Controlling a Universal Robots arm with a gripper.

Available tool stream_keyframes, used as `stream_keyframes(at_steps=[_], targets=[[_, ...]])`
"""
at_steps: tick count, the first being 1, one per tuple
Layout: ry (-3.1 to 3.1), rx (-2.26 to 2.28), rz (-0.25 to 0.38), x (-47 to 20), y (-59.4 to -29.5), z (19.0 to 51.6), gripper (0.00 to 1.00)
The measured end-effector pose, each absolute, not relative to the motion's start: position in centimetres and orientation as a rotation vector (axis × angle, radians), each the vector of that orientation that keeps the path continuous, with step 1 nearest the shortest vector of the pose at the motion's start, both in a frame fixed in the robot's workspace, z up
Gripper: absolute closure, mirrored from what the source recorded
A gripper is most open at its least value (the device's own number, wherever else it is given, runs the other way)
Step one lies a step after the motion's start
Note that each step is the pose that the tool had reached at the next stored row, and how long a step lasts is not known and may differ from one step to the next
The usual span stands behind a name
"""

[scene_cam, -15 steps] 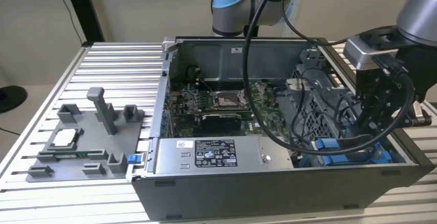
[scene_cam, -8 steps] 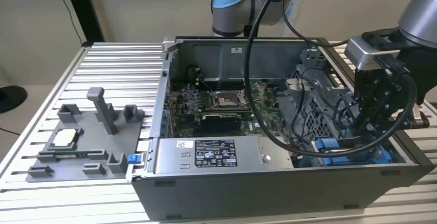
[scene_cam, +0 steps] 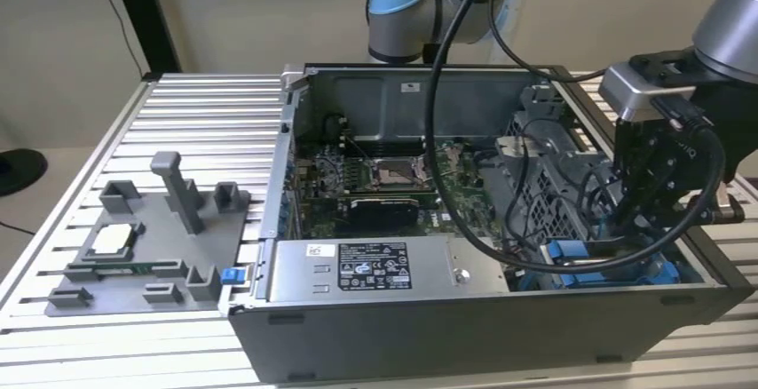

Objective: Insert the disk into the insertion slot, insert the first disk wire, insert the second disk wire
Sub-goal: 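Insert the first disk wire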

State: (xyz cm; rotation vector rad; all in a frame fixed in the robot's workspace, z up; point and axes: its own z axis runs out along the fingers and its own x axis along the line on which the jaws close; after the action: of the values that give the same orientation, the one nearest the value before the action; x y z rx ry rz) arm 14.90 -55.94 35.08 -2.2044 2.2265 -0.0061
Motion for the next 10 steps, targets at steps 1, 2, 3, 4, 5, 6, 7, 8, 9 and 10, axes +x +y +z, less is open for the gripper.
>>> stream_keyframes(at_steps=[1, 2, 3, 4, 5, 6, 7, 8, 9, 10], targets=[[2.23, -2.207, 0.002, 14.9, -55.9, 35.1, 1.0], [2.233, -2.21, 0.008, 15.0, -56.0, 35.1, 1.0], [2.234, -2.211, 0.012, 15.1, -56.0, 35.0, 1.0], [2.234, -2.211, 0.013, 15.2, -56.1, 35.0, 1.0], [2.235, -2.211, 0.014, 15.3, -56.2, 35.0, 1.0], [2.235, -2.211, 0.014, 15.4, -56.2, 35.0, 1.0], [2.235, -2.212, 0.015, 15.5, -56.2, 35.0, 1.0], [2.235, -2.212, 0.016, 15.7, -56.2, 35.0, 1.0], [2.236, -2.212, 0.018, 15.8, -56.3, 35.0, 1.0], [2.235, -2.212, 0.018, 16.0, -56.3, 34.9, 1.0]])
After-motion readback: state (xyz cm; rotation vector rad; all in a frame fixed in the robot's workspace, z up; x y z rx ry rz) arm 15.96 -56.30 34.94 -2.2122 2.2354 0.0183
